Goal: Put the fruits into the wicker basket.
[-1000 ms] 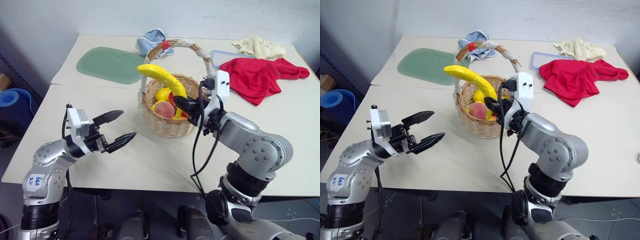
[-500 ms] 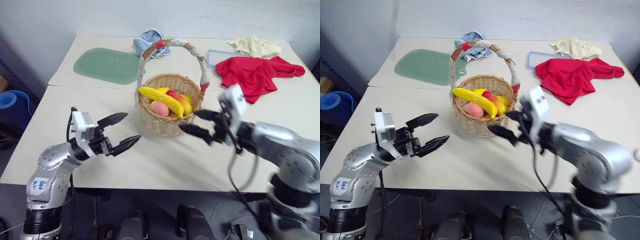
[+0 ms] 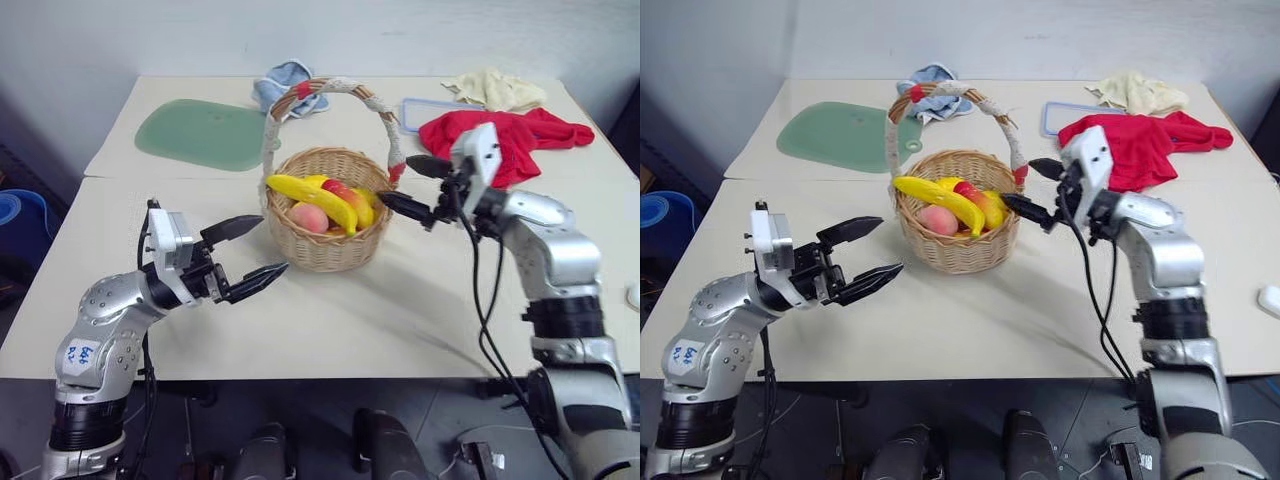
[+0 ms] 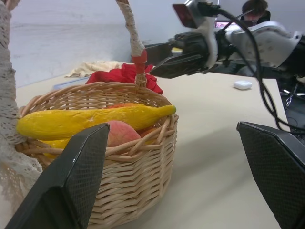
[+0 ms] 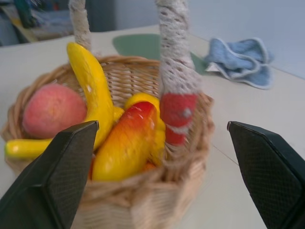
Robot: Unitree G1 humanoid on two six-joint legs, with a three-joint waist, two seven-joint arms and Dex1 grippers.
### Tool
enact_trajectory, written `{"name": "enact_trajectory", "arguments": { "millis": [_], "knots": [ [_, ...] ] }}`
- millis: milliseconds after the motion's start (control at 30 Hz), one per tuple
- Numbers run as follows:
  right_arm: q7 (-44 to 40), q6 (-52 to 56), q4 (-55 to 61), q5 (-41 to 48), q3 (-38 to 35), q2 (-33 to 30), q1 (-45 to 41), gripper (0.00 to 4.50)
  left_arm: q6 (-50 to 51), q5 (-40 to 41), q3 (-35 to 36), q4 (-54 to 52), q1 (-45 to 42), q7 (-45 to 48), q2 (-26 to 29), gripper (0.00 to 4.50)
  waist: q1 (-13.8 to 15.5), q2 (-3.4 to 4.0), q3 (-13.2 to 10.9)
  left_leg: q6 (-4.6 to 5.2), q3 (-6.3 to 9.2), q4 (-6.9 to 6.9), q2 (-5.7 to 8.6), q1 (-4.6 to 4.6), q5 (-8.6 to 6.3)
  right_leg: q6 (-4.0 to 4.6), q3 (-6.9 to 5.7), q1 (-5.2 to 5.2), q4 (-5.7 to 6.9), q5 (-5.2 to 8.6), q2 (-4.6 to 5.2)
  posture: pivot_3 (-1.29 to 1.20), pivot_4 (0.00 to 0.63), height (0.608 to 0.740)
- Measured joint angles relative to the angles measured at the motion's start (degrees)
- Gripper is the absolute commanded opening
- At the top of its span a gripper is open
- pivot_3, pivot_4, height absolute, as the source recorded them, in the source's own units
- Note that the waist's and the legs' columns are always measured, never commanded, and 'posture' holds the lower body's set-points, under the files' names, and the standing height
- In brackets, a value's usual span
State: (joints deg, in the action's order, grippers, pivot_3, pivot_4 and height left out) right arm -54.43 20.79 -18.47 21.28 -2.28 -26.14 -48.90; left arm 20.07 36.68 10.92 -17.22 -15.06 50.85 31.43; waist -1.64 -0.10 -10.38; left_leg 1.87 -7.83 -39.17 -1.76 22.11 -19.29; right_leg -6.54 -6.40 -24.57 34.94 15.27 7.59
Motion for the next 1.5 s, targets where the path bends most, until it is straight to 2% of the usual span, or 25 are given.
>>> {"name": "enact_trajectory", "arguments": {
  "millis": [67,167,267,533,567,733,933,1033,1100,1300,1467,1500],
  "knots": [
    [-1.58,-0.55,-4.80,0.25,0.32,1.71,-3.09,4.48,0.17,0.03,-0.33,0.06,-0.53,0.15,0.00,4.50,0.00,0.00,0.00,0.02,0.05,0.00,0.01,0.01,-0.01,-0.01,-0.01,-0.01,0.00,-0.01,0.03,0.00,0.150,0.740],
    [-6.47,0.41,-7.10,0.73,2.07,2.52,-5.49,3.89,0.73,0.03,-0.39,0.15,-0.95,0.24,0.01,4.50,0.05,0.01,0.00,0.01,0.19,0.00,0.00,0.01,-0.01,-0.02,-0.10,0.00,0.09,-0.01,0.04,0.00,0.150,0.740],
    [-8.50,0.91,-5.48,0.18,3.90,1.76,-4.08,2.99,0.99,0.06,-0.41,0.15,-1.01,0.47,0.01,4.50,0.08,0.01,0.00,0.00,0.24,-0.01,0.00,0.02,-0.01,-0.02,-0.13,0.01,0.13,-0.01,0.06,0.00,0.150,0.740],
    [-6.95,5.65,4.74,2.72,1.30,-1.52,3.21,0.18,1.24,0.08,-1.48,0.40,-2.08,0.72,-0.46,4.50,0.39,0.00,0.00,-0.05,0.27,-0.02,0.03,0.03,-0.02,-0.02,-0.16,0.02,0.12,-0.01,0.09,0.00,0.150,0.740],
    [-6.54,6.09,6.58,2.88,0.88,-2.58,4.54,0.04,1.24,0.07,-1.92,0.68,-2.71,0.82,-0.78,4.50,0.55,0.01,0.00,-0.05,0.27,-0.02,0.05,0.05,-0.02,-0.02,-0.16,0.02,0.10,-0.01,0.10,0.00,0.150,0.740],
    [-3.37,12.79,17.42,6.76,-5.87,-9.70,12.44,0.04,1.09,0.06,-3.57,2.92,-5.09,2.09,-1.66,4.50,1.64,0.01,-0.01,-0.05,0.25,-0.06,0.03,0.08,-0.02,-0.02,-0.18,0.00,0.07,-0.01,0.08,0.00,0.150,0.740],
    [4.95,20.59,30.10,11.21,-25.55,-19.88,23.55,0.04,0.44,-0.01,-5.23,5.51,-7.59,3.13,-3.60,4.50,2.78,0.01,-0.01,0.00,0.06,-0.07,0.05,0.07,-0.03,-0.01,-0.07,0.07,-0.21,-0.01,0.05,0.00,0.150,0.740],
    [7.10,20.19,29.40,11.17,-34.50,-22.74,29.34,0.04,0.45,-0.05,-6.49,6.91,-8.17,4.09,-4.07,4.50,2.96,0.00,0.00,0.02,-0.09,-0.08,0.06,0.03,-0.01,0.01,0.01,0.09,-0.24,-0.02,0.02,0.00,0.150,0.740],
    [7.93,17.81,25.45,9.58,-37.94,-23.36,31.45,0.04,0.44,-0.13,-6.76,7.68,-8.83,4.60,-4.05,4.50,2.95,0.00,0.00,0.05,-0.34,-0.08,0.08,0.00,0.00,0.02,0.09,0.09,-0.24,-0.03,0.02,0.00,0.150,0.740],
    [12.03,1.10,5.01,1.66,-37.87,-23.12,31.55,0.04,-0.65,-0.99,-7.74,10.97,-12.45,6.25,-5.12,4.50,2.41,0.02,0.01,0.06,-0.68,-0.07,0.08,-0.08,0.02,0.05,0.19,0.08,-0.22,-0.05,-0.05,0.00,0.150,0.740],
    [11.84,-7.33,-4.65,-0.68,-34.26,-22.50,30.46,0.04,-0.83,-1.30,-8.98,11.53,-13.24,6.91,-5.79,4.50,1.24,0.02,0.01,0.05,-0.64,-0.07,0.05,-0.15,0.03,0.05,0.27,0.09,-0.17,-0.05,-0.08,0.00,0.150,0.740],
    [11.67,-8.38,-5.76,-0.84,-33.87,-22.51,30.15,0.21,-0.84,-1.31,-9.18,11.53,-13.56,7.23,-5.78,4.50,1.17,0.02,0.01,0.04,-0.62,-0.06,0.03,-0.19,0.03,0.05,0.29,0.09,-0.15,-0.05,-0.08,0.00,0.150,0.740]
  ]
}}
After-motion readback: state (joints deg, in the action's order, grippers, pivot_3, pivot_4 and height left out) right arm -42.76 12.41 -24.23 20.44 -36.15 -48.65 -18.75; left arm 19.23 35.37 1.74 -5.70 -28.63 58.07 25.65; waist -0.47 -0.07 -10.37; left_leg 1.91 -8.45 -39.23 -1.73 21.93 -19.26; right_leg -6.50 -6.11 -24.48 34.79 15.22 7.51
